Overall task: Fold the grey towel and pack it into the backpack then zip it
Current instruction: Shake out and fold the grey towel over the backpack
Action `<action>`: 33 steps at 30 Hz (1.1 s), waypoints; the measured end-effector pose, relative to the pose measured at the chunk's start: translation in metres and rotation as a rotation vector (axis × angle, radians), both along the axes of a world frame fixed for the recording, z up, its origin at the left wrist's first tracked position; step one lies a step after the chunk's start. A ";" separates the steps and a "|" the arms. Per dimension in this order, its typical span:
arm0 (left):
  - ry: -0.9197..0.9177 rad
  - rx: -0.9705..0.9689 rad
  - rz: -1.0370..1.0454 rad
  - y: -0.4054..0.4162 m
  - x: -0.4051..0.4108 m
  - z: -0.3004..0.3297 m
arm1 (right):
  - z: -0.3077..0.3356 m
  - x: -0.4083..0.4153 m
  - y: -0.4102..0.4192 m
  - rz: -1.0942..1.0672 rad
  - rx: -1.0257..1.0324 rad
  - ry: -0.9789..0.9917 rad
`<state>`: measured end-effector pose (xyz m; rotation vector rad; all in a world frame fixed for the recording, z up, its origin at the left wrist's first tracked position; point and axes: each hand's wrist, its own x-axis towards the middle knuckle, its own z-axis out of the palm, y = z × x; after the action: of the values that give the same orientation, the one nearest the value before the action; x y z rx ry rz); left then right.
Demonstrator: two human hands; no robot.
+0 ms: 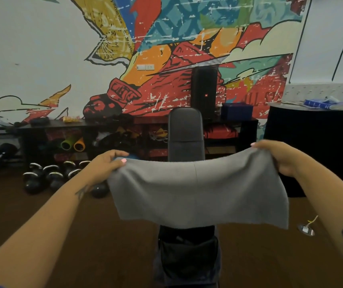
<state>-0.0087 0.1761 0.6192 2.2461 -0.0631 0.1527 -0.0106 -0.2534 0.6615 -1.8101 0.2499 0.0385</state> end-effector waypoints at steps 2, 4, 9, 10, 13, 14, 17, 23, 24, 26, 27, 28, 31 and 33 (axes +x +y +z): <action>-0.011 -0.112 -0.064 -0.009 -0.003 0.000 | 0.000 0.000 0.007 0.003 0.056 -0.002; -0.006 -0.214 -0.126 -0.024 -0.009 0.002 | -0.002 0.000 0.016 -0.006 0.016 -0.031; 0.053 -0.338 -0.294 -0.062 -0.027 0.013 | -0.006 -0.008 0.044 0.050 -0.186 -0.175; 0.069 -0.338 -0.342 -0.068 -0.031 0.015 | -0.007 -0.010 0.049 0.065 -0.164 -0.200; 0.115 -0.303 -0.460 -0.083 -0.041 0.021 | -0.013 -0.017 0.066 0.070 -0.058 -0.274; 0.116 -0.279 -0.489 -0.088 -0.042 0.022 | -0.014 -0.019 0.071 0.069 -0.024 -0.293; 0.095 -0.224 -0.518 -0.104 -0.046 0.023 | -0.015 -0.024 0.085 0.075 0.051 -0.331; -0.077 -0.051 -0.423 -0.129 -0.051 0.020 | -0.015 -0.034 0.105 0.104 0.105 -0.337; -0.102 -0.035 -0.394 -0.132 -0.052 0.020 | -0.015 -0.036 0.106 0.101 0.116 -0.344; -0.140 -0.004 -0.359 -0.136 -0.055 0.022 | -0.017 -0.040 0.109 0.101 0.107 -0.359; -0.163 0.011 -0.346 -0.138 -0.057 0.023 | -0.017 -0.042 0.110 0.106 0.099 -0.361; -0.192 0.044 -0.326 -0.140 -0.058 0.023 | -0.018 -0.045 0.112 0.109 0.102 -0.359; -0.262 0.155 -0.308 -0.148 -0.059 0.026 | -0.019 -0.049 0.113 0.131 0.157 -0.356; -0.233 0.133 -0.317 -0.151 -0.060 0.027 | -0.018 -0.054 0.114 0.161 0.223 -0.345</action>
<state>-0.0689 0.0247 0.6461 2.3064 -0.5659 0.2431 -0.0645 -0.1393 0.6431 -1.5800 -0.1412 -0.1271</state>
